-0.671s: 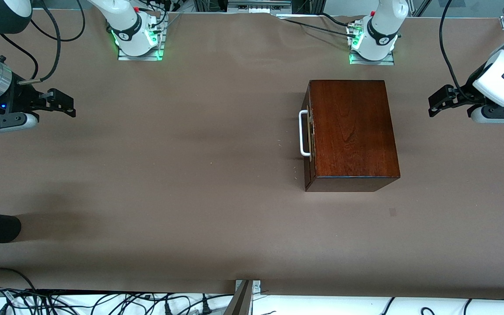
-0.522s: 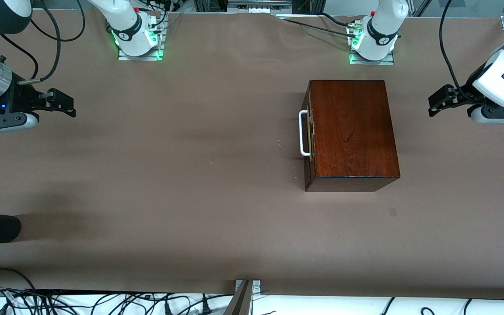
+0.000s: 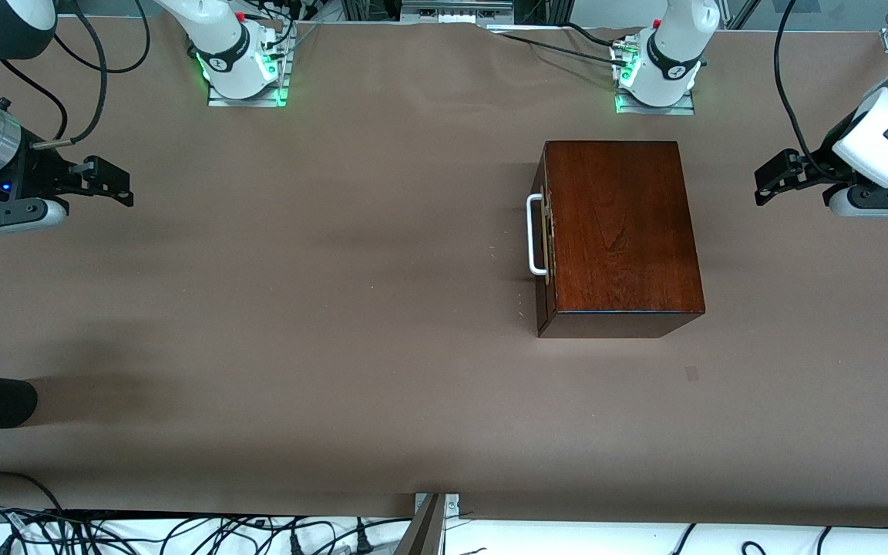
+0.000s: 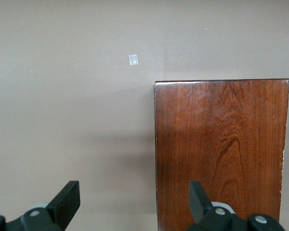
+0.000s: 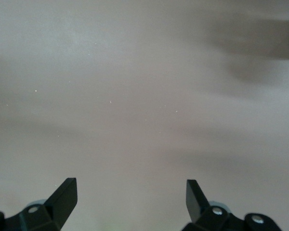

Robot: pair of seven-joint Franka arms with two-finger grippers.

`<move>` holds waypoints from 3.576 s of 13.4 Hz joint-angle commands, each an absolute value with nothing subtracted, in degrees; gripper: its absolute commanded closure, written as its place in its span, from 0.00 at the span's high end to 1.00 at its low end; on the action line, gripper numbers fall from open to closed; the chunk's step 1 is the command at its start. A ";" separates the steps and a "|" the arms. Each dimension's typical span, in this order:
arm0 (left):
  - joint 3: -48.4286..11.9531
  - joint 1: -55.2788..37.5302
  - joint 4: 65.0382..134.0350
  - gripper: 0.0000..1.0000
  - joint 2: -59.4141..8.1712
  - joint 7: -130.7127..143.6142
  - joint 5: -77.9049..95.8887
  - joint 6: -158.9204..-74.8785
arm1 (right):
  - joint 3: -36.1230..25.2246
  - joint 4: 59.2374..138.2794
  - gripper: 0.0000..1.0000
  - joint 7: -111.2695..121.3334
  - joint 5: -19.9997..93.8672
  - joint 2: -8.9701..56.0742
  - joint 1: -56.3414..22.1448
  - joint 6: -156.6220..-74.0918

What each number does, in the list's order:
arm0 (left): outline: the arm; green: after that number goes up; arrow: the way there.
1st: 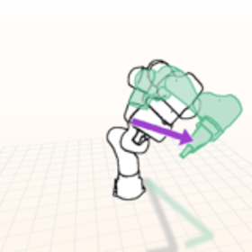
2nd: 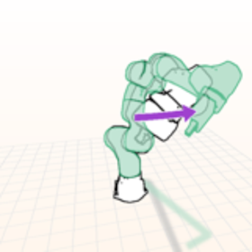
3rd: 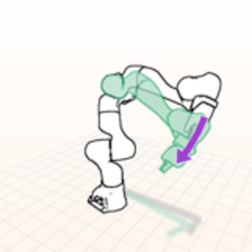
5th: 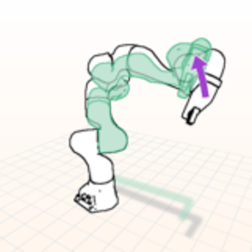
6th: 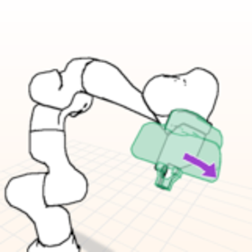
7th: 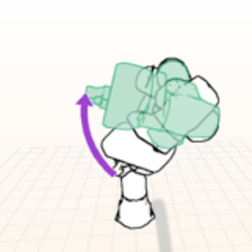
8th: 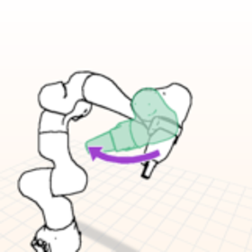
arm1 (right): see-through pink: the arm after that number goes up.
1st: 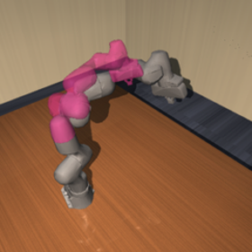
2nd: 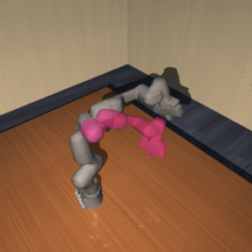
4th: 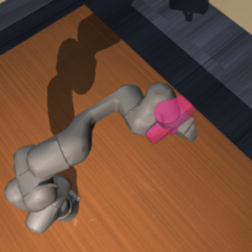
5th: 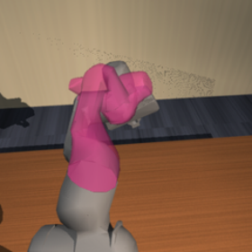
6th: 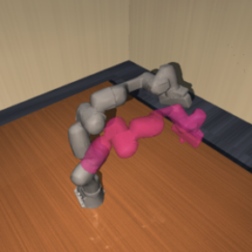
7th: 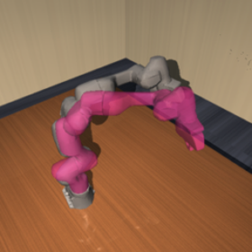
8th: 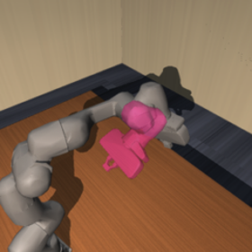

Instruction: Open drawer, take yellow block, close drawer

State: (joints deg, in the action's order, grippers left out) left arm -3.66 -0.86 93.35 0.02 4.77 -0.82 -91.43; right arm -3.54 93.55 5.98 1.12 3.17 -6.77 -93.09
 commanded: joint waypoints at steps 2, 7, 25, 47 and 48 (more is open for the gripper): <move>-3.60 -0.97 91.05 1.00 -1.05 3.60 0.09 -89.91 | -2.90 92.29 1.00 5.54 0.35 3.34 -6.24 -92.20; -3.69 -1.14 91.05 1.00 -1.05 3.69 0.61 -89.74 | -2.90 92.29 1.00 5.54 0.35 3.34 -6.24 -92.20; -18.54 -5.62 77.34 1.00 -23.99 -7.66 8.26 -85.08 | -2.90 92.29 1.00 5.54 0.35 3.34 -6.24 -92.20; -18.11 -21.02 70.93 1.00 -34.72 10.90 -2.20 -83.32 | -2.90 92.29 1.00 5.54 0.35 3.34 -6.24 -92.20; -17.84 -21.44 71.54 1.00 -35.85 11.16 -2.81 -83.41 | -2.90 92.29 1.00 5.54 0.35 3.43 -6.24 -92.20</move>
